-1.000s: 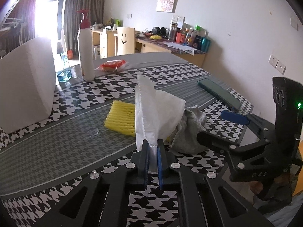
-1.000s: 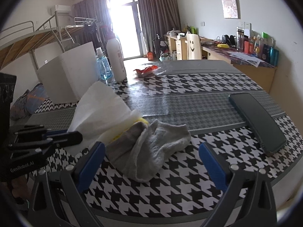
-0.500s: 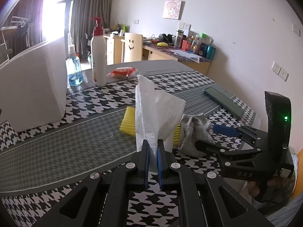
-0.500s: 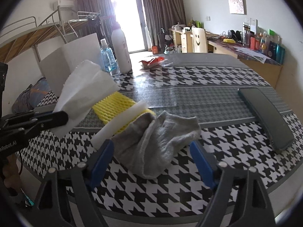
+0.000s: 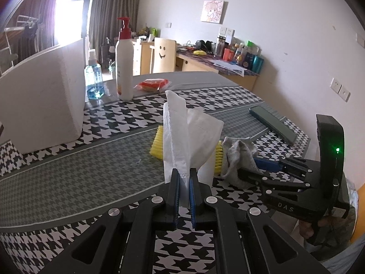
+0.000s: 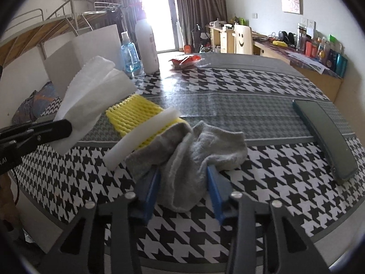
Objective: Organize soft objects
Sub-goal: 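Grasp the grey cloth with the right tool while the left tool holds the tissues, then lift and carry the tissues and grey cloth in both tools over the white foam box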
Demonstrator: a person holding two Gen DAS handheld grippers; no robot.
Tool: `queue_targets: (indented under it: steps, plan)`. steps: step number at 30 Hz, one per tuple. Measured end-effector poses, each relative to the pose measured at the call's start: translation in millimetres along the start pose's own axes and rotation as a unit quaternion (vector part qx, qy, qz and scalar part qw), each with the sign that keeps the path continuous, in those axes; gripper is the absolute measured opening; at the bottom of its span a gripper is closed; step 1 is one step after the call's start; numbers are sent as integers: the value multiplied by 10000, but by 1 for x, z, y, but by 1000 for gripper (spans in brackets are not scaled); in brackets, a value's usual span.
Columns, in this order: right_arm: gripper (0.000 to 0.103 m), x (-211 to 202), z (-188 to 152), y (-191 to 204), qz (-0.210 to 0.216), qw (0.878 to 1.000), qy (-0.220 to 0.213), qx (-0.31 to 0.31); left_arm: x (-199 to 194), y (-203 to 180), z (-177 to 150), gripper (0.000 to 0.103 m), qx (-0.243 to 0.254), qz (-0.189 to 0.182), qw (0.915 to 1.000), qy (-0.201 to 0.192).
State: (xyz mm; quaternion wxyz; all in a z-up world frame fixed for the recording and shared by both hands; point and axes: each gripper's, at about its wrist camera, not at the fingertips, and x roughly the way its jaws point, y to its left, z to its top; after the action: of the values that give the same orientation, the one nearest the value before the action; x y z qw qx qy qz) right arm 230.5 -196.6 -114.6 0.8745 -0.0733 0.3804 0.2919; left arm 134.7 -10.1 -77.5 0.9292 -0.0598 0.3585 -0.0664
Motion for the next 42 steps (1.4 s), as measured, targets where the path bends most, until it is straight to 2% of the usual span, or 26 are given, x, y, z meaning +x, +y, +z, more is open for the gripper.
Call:
queue_targets:
  steps: [3, 5, 7, 10, 27, 42]
  plan:
    - [39, 0, 0, 2, -124, 9999, 30, -83, 1, 1, 0, 8, -5, -3, 10000, 14]
    - [32, 0, -1, 2, -177, 9998, 64, -107, 0, 1, 1, 8, -12, 2, 10000, 8]
    - [17, -1, -1, 3, -107, 9998, 86, -108, 0, 2, 1, 8, -13, 13, 10000, -4]
    - [13, -2, -2, 4, -22, 9999, 94, -104, -1, 2, 0, 8, -19, 35, 10000, -12]
    - [13, -39, 5, 1, 52, 9993, -364, -20, -20, 5, -1, 8, -25, 116, 9997, -215]
    - [13, -57, 19, 18, 163, 9972, -691, -212, -38, 8, 5, 8, 22, 314, 9986, -434]
